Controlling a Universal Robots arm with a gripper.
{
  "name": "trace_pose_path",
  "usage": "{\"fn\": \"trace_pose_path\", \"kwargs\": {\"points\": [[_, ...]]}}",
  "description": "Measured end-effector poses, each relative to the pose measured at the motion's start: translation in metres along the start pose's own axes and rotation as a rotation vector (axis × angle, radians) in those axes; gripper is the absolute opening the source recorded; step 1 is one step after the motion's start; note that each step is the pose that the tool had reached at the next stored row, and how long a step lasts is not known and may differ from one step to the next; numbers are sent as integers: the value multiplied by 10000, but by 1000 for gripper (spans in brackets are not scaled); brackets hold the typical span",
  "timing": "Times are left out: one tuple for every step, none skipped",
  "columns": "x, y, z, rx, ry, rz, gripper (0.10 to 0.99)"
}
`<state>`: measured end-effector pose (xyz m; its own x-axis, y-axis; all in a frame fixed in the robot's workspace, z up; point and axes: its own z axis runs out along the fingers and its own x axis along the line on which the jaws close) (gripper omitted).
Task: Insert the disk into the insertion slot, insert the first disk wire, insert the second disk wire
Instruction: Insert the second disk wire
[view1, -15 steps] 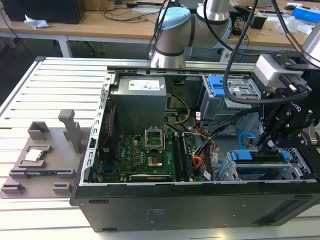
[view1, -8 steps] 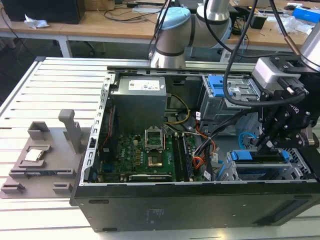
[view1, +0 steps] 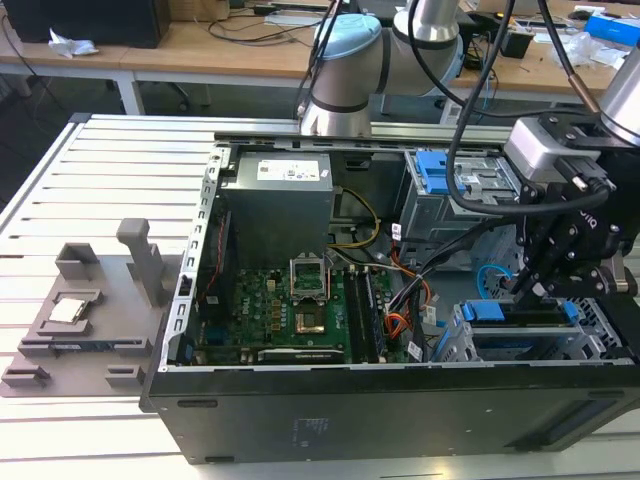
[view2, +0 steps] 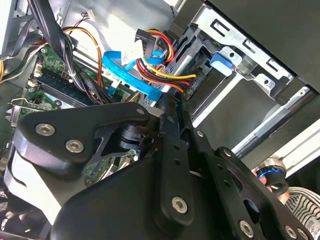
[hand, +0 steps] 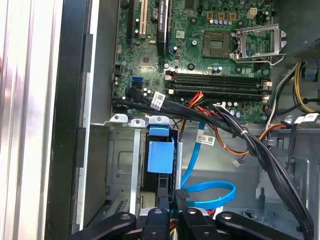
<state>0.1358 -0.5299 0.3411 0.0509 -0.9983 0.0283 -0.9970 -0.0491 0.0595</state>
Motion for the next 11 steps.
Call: {"fn": "trace_pose_path", "kwargs": {"points": [[1, -1, 2, -1, -1, 1, 165], [2, -2, 2, -1, -1, 1, 165], [3, -2, 3, 0, -3, 1, 165], [4, -3, 0, 5, -2, 0, 165], [4, -2, -9, 15, -6, -2, 165], [3, -1, -15, 16, -4, -1, 165], [4, 0, -24, 16, 0, -4, 165], [4, 0, -32, 17, 0, -7, 165], [4, 0, -34, 17, -4, -9, 165], [4, 0, -33, 17, -7, -8, 165], [5, 0, -30, 17, -9, -9, 165]]}}
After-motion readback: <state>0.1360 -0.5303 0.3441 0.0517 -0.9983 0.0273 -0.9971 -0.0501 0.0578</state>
